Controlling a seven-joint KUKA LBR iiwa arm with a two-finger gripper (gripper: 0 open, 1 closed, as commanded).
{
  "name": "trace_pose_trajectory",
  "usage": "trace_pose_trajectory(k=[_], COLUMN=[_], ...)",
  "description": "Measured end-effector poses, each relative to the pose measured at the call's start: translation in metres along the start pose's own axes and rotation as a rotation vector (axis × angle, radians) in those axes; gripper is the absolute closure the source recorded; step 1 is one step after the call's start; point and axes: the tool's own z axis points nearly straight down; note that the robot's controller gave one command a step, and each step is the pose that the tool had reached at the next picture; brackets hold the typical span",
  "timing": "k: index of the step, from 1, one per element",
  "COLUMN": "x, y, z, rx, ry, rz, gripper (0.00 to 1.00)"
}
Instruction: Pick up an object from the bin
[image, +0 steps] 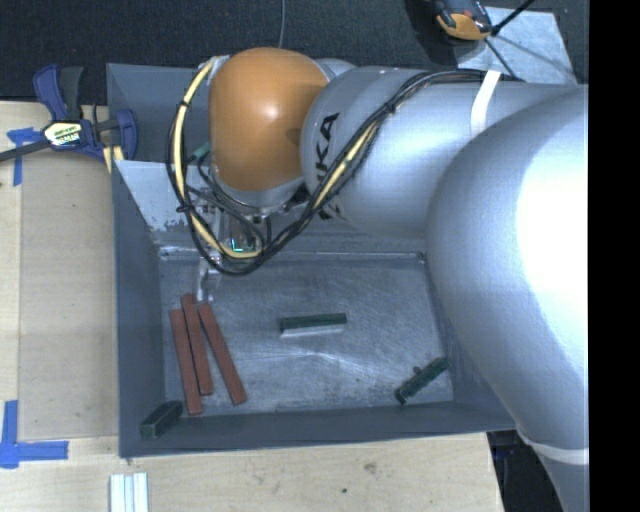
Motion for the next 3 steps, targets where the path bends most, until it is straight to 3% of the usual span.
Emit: trace_pose_trajectory(k=[1, 2, 3], x=[-0.002, 0.005, 0.01], y=[-0.001, 0.0, 0.003], z=[-0.006, 0.027, 0.077], rx=[-0.002, -0.002, 0.0], ry=[-0.008, -0.016, -0.006], rz=[0.003, -0.127, -0.32], gripper=[0.0, 0.0, 0.0])
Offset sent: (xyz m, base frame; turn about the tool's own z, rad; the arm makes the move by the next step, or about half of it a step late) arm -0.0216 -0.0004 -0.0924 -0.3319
